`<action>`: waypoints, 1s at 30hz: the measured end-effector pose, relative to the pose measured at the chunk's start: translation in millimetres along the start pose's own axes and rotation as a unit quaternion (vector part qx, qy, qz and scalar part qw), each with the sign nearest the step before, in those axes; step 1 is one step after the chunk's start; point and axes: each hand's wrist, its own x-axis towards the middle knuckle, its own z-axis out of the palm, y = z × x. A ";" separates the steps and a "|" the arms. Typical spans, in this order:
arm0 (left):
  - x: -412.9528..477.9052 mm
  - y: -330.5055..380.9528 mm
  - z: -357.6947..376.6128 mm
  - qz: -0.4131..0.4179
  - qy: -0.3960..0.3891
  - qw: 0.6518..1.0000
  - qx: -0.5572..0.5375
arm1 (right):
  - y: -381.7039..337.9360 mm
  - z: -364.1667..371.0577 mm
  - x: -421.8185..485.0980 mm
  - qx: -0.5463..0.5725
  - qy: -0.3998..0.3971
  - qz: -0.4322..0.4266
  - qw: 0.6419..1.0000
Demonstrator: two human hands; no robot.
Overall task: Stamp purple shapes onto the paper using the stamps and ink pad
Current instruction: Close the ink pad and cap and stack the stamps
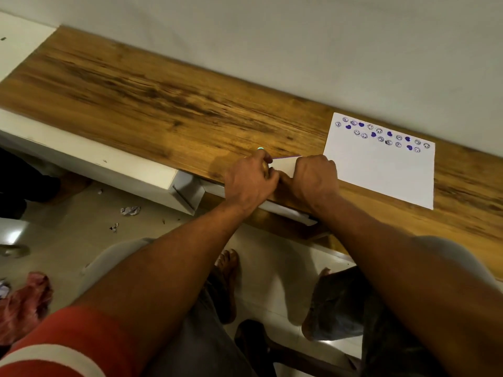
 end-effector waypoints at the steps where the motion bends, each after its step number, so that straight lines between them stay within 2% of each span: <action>1: 3.6 1.0 -1.3 -0.004 0.007 1.000 -0.004 | -3.0 -0.6 2.8 -0.004 -0.010 0.002 1.000; 6: 30.3 8.4 -11.8 -0.058 0.050 0.996 -0.053 | -6.6 -6.5 14.3 0.032 -0.041 0.010 0.999; 9: 43.9 8.4 -18.0 -0.083 0.080 0.991 -0.070 | -3.3 -8.7 24.9 0.012 -0.054 -0.010 0.998; 12: 54.6 2.2 -18.3 -0.102 0.090 0.986 -0.095 | 13.0 -14.8 47.1 -0.015 -0.074 -0.040 0.996; 17: 69.0 -1.3 -15.8 -0.137 0.098 0.978 -0.123 | 47.7 -25.8 84.0 0.032 -0.101 -0.041 0.994; 30: 86.7 20.0 -8.1 -0.133 0.101 0.975 -0.149 | 79.7 -29.4 155.1 0.065 -0.099 -0.021 0.993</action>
